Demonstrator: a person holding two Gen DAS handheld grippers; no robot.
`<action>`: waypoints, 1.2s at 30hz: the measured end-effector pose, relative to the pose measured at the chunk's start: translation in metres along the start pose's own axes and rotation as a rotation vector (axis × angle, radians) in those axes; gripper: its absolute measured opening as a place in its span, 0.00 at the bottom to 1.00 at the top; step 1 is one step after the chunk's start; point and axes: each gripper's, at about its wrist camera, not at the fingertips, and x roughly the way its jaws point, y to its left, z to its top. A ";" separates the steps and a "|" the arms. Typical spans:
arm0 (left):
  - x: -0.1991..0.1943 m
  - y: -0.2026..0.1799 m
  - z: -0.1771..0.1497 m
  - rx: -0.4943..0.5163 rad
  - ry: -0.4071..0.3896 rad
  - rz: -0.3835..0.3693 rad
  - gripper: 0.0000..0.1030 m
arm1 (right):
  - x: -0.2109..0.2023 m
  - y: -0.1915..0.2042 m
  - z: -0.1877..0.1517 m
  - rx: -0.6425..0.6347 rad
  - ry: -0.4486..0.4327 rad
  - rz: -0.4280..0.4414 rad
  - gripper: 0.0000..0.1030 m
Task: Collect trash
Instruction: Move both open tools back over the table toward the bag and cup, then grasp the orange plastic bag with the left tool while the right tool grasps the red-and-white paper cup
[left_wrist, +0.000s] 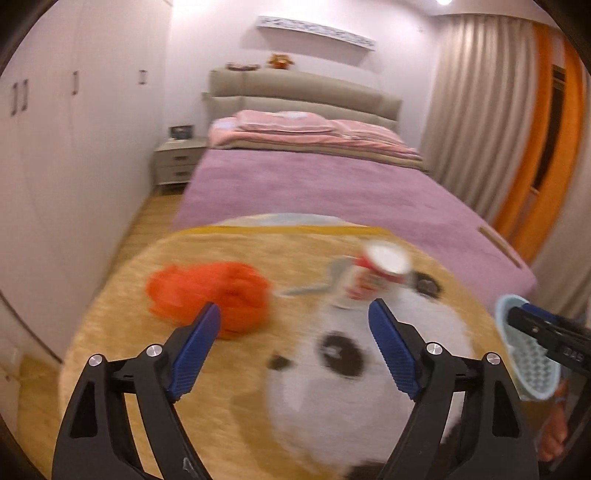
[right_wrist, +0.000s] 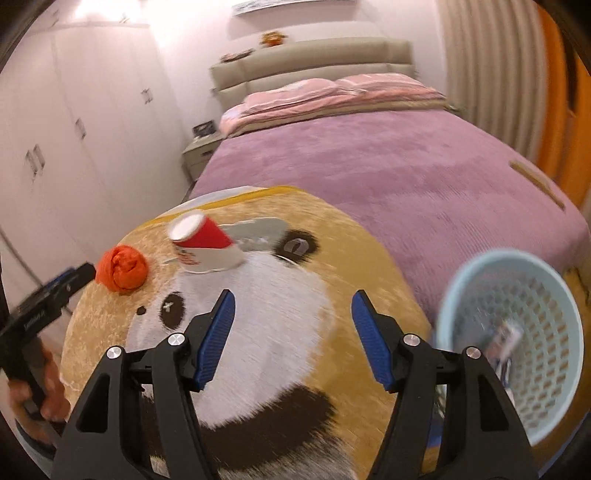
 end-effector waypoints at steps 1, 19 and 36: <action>0.002 0.009 0.003 -0.010 -0.002 0.016 0.81 | 0.005 0.007 0.004 -0.017 0.000 0.003 0.67; 0.083 0.104 0.013 -0.164 0.067 -0.065 0.84 | 0.105 0.084 0.040 -0.322 -0.027 0.151 0.82; 0.080 0.096 -0.004 -0.108 0.014 -0.131 0.83 | 0.134 0.098 0.033 -0.366 0.013 0.193 0.65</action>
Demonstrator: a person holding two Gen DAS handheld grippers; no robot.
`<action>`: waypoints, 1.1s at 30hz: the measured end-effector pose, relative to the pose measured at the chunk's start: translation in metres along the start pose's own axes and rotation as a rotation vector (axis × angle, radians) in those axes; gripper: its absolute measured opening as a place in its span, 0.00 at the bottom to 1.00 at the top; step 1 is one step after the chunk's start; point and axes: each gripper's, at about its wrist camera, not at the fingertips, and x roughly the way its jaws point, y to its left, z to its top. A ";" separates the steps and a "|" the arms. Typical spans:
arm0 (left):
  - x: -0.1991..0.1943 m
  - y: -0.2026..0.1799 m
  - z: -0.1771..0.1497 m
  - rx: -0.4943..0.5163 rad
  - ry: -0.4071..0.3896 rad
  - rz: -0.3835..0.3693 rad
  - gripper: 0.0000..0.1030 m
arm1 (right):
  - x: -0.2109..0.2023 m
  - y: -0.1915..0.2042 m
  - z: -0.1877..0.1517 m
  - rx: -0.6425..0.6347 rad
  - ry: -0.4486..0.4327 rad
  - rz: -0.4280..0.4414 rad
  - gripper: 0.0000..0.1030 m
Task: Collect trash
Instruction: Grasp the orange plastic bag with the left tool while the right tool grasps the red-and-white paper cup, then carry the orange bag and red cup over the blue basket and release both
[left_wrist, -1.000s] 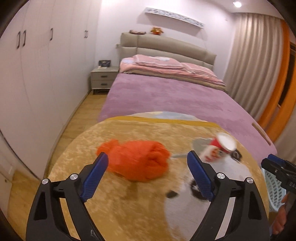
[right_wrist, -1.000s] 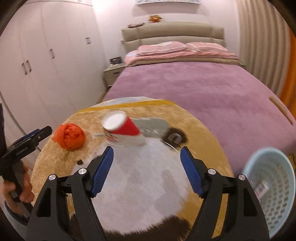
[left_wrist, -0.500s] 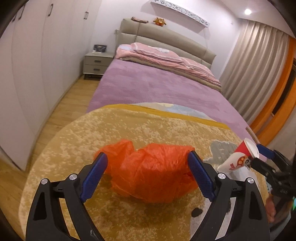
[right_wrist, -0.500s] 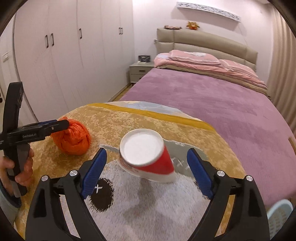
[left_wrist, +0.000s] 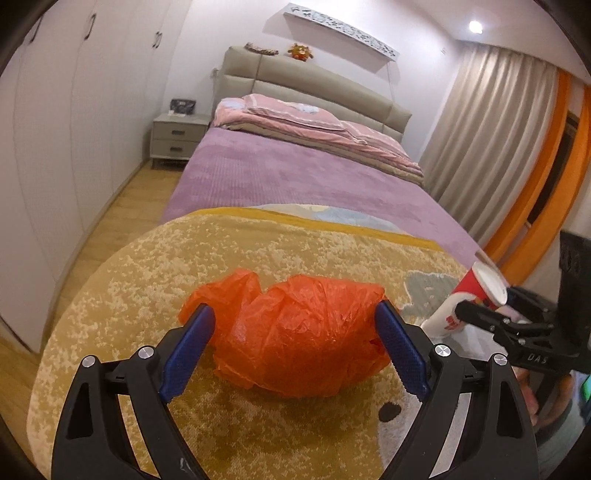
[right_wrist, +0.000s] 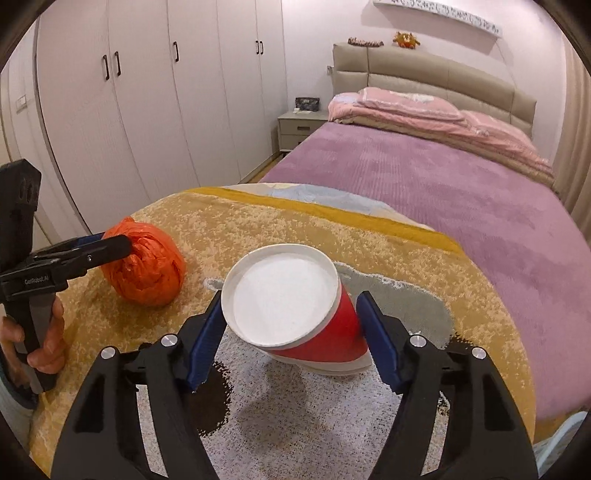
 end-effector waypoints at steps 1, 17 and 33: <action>0.001 -0.004 0.000 0.017 0.000 0.009 0.82 | -0.002 0.000 -0.001 0.005 -0.001 -0.001 0.65; -0.011 -0.039 -0.016 0.075 0.126 0.003 0.35 | -0.084 -0.015 -0.037 0.198 -0.058 -0.071 0.65; -0.047 -0.115 -0.035 0.111 0.054 -0.138 0.30 | -0.166 -0.044 -0.077 0.336 -0.130 -0.152 0.65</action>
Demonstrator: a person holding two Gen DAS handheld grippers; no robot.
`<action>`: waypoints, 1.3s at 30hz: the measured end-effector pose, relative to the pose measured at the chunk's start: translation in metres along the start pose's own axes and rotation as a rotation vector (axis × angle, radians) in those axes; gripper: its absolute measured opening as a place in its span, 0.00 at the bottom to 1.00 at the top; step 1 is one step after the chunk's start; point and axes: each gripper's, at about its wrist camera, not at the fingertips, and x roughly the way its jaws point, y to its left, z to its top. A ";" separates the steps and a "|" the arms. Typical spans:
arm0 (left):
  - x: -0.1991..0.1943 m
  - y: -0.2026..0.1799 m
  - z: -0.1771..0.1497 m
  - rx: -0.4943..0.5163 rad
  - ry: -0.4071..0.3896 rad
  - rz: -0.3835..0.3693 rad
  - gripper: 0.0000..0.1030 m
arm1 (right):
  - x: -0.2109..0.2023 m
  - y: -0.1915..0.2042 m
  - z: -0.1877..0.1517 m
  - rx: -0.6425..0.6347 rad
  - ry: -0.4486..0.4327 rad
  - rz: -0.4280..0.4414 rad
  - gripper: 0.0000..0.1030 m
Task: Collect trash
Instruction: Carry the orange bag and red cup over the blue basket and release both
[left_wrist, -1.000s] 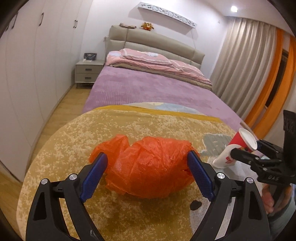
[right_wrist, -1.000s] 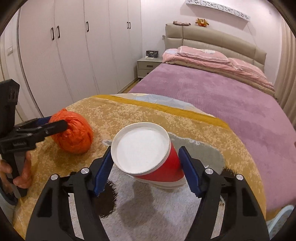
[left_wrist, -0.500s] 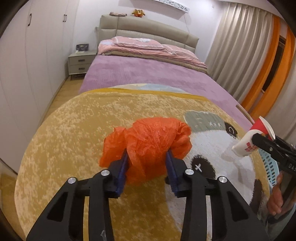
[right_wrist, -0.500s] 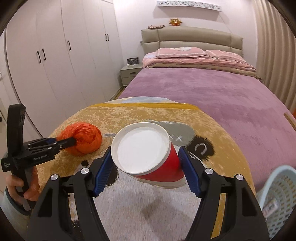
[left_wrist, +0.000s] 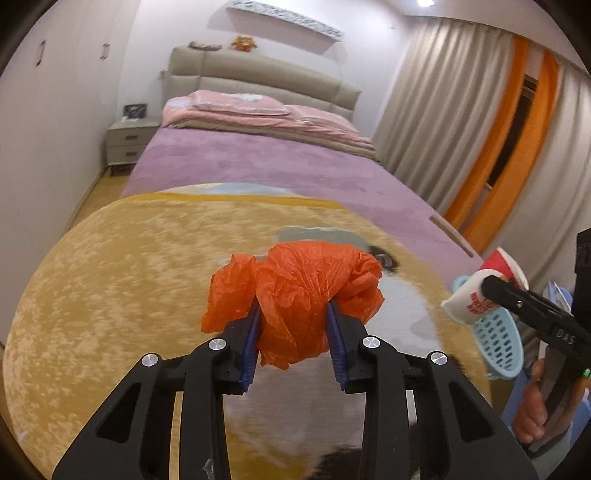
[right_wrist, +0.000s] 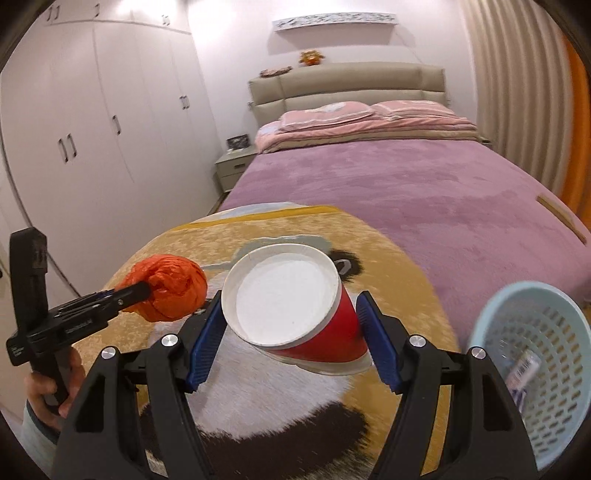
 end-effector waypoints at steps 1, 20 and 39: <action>0.000 -0.006 0.000 0.010 -0.001 -0.007 0.30 | -0.005 -0.007 -0.002 0.013 -0.008 -0.010 0.65; 0.049 -0.185 -0.009 0.228 0.058 -0.186 0.30 | -0.090 -0.151 -0.031 0.298 -0.129 -0.182 0.65; 0.115 -0.298 -0.030 0.347 0.163 -0.273 0.30 | -0.110 -0.255 -0.063 0.547 -0.100 -0.413 0.65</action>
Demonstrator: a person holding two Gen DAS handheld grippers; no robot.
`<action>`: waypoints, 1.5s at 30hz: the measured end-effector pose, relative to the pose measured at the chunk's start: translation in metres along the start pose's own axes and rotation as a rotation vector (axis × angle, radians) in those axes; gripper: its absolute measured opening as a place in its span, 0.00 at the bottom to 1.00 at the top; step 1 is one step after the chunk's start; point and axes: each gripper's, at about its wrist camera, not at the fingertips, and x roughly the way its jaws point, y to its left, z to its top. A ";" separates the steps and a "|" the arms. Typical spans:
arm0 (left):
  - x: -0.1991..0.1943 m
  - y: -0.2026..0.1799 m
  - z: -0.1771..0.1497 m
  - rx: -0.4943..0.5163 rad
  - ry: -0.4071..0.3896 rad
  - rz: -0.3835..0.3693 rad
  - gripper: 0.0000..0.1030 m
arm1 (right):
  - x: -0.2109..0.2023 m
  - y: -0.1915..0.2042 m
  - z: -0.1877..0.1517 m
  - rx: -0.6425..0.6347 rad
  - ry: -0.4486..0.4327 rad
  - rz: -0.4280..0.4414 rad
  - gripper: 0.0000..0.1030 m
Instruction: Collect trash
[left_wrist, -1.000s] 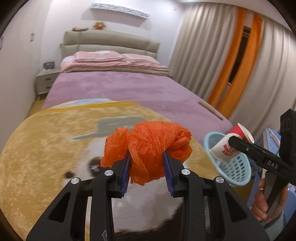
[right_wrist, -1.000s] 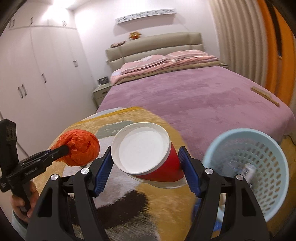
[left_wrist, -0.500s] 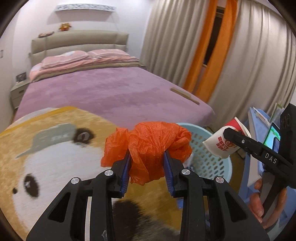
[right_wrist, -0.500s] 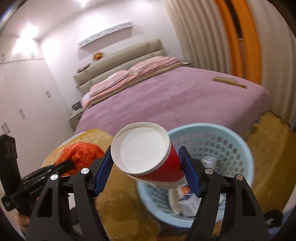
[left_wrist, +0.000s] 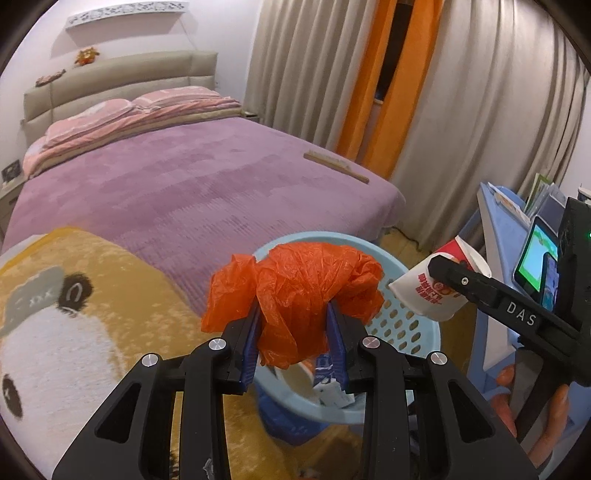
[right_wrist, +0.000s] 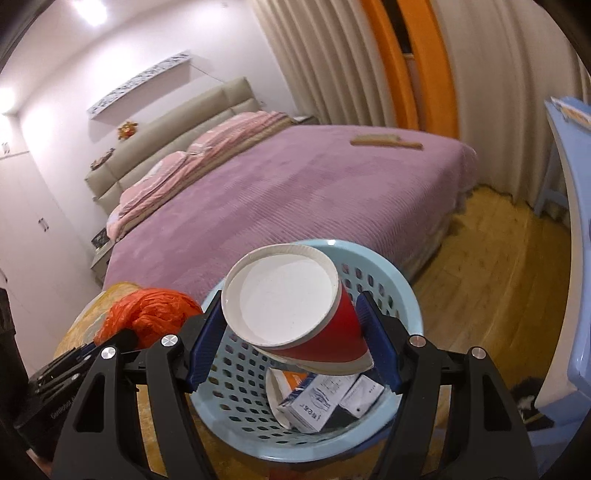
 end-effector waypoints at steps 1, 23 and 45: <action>0.003 -0.003 0.000 0.001 0.004 0.000 0.30 | 0.002 -0.003 -0.001 0.008 0.007 -0.007 0.65; -0.046 0.000 -0.022 -0.011 -0.087 0.050 0.82 | -0.024 0.013 -0.023 -0.011 0.059 0.052 0.71; -0.137 0.048 -0.094 -0.058 -0.376 0.361 0.92 | -0.102 0.083 -0.083 -0.290 -0.271 -0.044 0.76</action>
